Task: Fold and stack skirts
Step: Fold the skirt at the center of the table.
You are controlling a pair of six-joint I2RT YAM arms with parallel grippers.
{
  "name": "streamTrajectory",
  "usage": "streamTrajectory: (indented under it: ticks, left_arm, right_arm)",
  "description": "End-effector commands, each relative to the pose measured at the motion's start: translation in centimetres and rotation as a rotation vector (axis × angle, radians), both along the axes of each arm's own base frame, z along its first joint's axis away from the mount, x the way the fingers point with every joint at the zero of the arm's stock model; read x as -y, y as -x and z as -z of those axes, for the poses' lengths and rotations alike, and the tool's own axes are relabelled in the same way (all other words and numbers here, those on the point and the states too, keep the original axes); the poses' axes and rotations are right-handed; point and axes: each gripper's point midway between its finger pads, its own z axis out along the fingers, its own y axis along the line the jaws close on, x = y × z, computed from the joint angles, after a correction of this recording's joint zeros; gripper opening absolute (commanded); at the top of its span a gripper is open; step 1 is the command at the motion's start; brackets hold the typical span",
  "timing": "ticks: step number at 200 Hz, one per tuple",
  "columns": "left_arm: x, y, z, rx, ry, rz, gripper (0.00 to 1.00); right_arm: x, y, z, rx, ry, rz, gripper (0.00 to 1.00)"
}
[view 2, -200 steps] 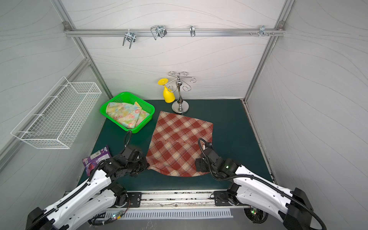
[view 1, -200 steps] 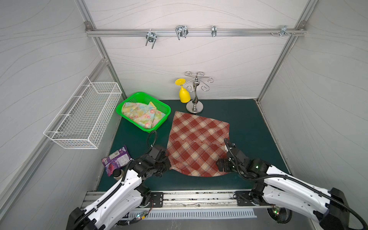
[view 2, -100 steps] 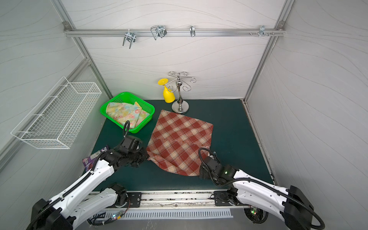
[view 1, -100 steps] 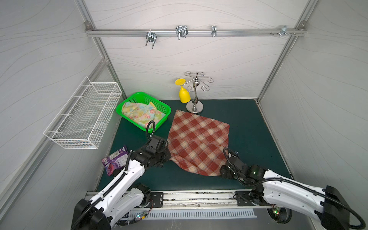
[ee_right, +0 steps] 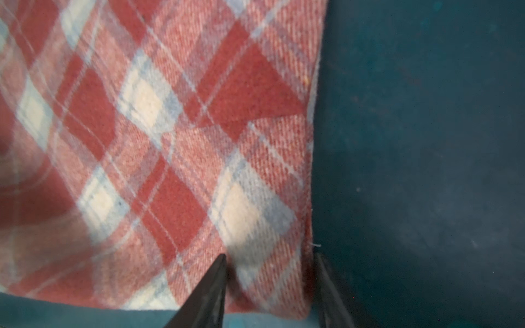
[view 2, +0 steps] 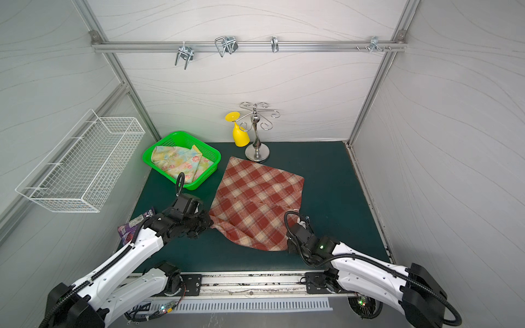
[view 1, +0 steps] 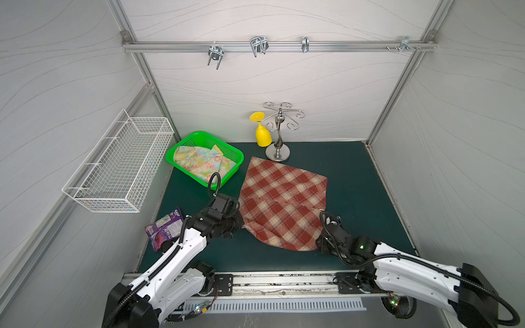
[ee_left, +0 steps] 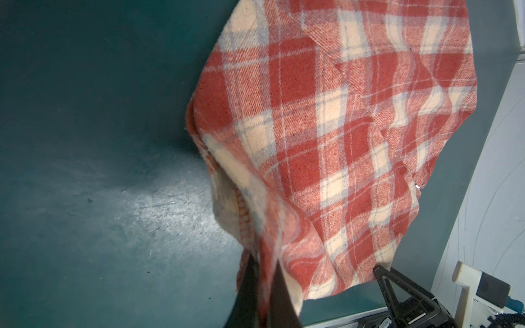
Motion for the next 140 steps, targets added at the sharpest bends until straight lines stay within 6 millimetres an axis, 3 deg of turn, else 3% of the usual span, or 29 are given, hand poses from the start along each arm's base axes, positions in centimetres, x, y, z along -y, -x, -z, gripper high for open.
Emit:
streamTrajectory:
  ticks: [1, 18, 98, 133, 140]
  left_arm:
    - [0.1, -0.9, -0.7, 0.045, 0.012, -0.001, 0.03]
    - [0.1, -0.9, -0.6, 0.043, 0.011, 0.000, 0.03]
    - [0.0, -1.1, -0.3, 0.036, 0.011, -0.003, 0.03]
    - [-0.5, -1.0, -0.8, 0.044, -0.001, -0.003, 0.02]
    - [-0.6, -0.9, -1.0, 0.048, -0.002, -0.004, 0.02]
  right_arm:
    - [0.0, 1.0, 0.5, -0.052, -0.007, -0.001, 0.45]
    - [0.4, 1.2, 0.3, -0.045, 0.001, 0.008, 0.45]
    - [0.8, 1.6, 1.0, -0.060, 0.015, 0.000, 0.20]
    - [0.1, 1.7, 0.9, -0.064, 0.012, -0.026, 0.00]
    - [0.0, 1.7, 0.6, -0.056, 0.007, -0.034, 0.00]
